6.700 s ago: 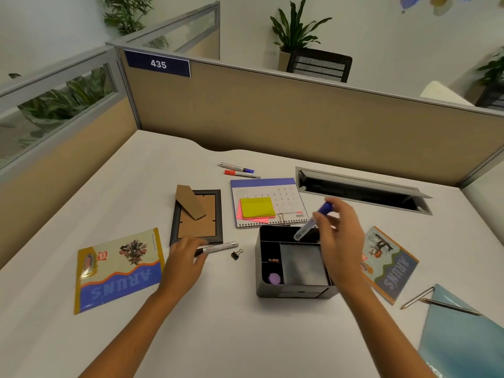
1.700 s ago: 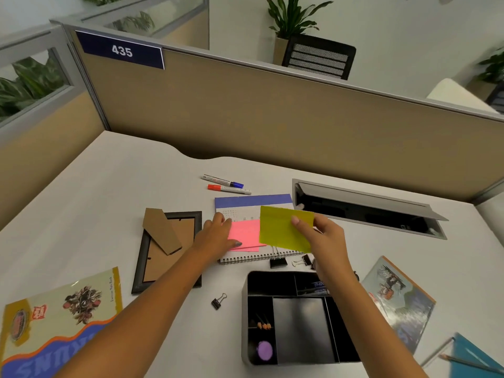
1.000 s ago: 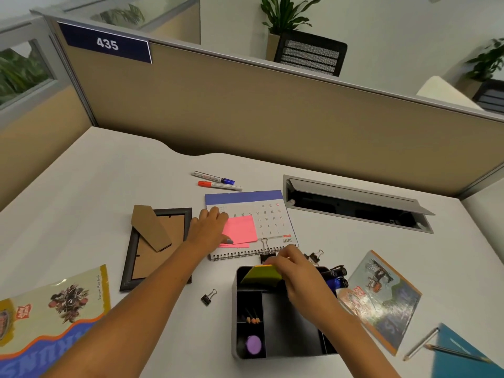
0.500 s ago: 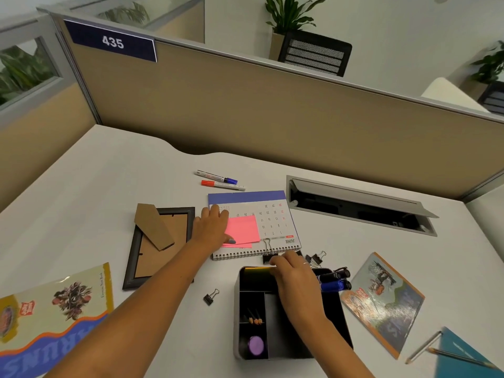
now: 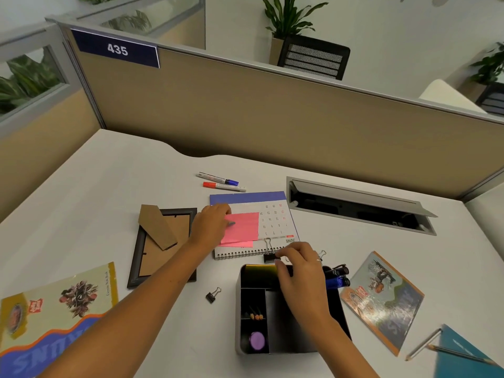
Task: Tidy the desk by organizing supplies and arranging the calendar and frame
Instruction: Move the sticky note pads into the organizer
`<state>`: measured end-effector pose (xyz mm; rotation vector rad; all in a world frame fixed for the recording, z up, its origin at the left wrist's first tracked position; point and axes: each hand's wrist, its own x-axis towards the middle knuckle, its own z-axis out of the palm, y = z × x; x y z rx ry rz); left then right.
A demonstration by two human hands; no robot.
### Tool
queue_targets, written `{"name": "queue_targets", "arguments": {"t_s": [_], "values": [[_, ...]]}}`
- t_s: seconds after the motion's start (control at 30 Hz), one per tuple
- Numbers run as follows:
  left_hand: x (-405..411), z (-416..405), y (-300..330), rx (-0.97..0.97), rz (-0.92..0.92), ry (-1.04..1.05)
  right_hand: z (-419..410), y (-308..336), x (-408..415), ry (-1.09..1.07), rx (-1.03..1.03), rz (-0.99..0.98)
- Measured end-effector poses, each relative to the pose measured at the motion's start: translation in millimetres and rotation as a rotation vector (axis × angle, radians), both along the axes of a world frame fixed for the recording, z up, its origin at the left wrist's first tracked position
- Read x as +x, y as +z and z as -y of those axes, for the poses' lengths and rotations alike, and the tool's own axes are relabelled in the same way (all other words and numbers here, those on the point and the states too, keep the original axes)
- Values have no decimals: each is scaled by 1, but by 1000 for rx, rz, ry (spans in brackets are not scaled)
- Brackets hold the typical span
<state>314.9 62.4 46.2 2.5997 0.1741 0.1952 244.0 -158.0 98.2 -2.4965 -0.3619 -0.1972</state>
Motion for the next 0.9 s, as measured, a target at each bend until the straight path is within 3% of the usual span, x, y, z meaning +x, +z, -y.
{"name": "queue_targets", "arguments": {"t_s": [0.17,0.33,0.53,0.67,0.8,0.9], "values": [[-18,1,30,-402,164,25,-5,16,13,-7,218,-124],[-38,12,62,-624,94,-100,-14,29,28,-11,358,-307],[-54,17,64,-732,43,-176,-6,36,27,28,341,-86],[-53,6,39,-643,18,-109,16,36,15,152,301,-20],[-39,-6,4,-372,-31,-16,32,32,3,308,43,107],[-24,-8,-11,-127,-172,-10,33,25,-1,381,-100,131]]}}
